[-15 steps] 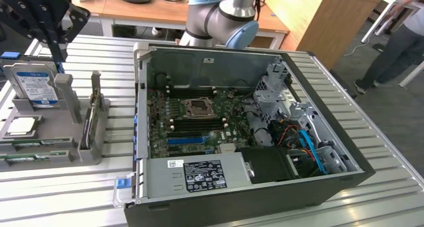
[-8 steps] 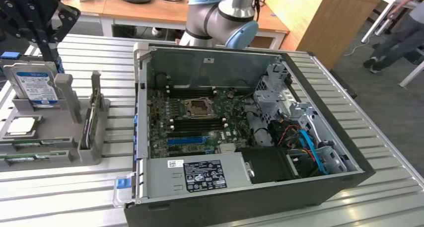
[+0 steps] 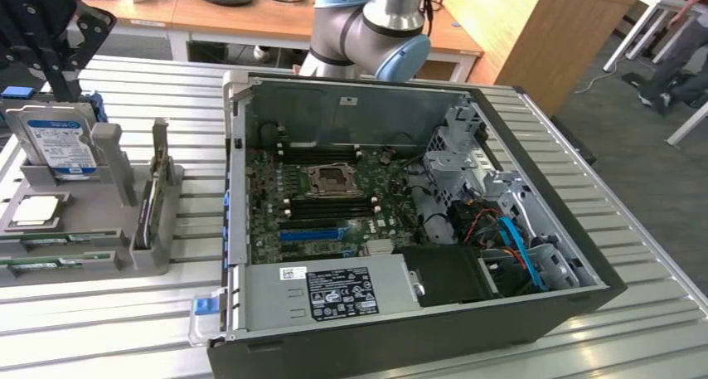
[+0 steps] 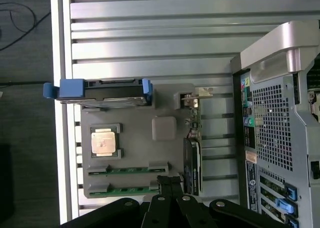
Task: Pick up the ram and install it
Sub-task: 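Reach for the ram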
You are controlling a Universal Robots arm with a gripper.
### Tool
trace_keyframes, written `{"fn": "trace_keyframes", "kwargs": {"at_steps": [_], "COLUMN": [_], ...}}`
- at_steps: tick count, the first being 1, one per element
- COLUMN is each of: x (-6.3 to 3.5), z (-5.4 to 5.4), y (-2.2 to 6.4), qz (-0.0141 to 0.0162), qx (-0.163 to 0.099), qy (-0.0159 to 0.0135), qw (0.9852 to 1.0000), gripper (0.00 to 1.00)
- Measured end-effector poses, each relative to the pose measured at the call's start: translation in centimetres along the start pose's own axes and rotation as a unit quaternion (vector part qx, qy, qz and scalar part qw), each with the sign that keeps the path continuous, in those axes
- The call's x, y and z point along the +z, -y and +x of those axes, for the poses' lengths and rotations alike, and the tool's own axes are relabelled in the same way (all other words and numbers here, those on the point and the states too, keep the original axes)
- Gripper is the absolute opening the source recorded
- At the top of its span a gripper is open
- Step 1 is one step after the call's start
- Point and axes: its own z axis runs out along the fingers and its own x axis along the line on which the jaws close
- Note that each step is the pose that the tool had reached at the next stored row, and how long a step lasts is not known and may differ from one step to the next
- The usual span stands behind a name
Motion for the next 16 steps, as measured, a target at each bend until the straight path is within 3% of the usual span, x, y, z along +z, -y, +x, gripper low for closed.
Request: {"fn": "trace_keyframes", "kwargs": {"at_steps": [16], "x": [-0.04], "z": [2.6], "y": [0.19], "qz": [0.0], "qx": [0.0], "qy": [0.0], "qw": [1.0], "gripper": [0.11]}}
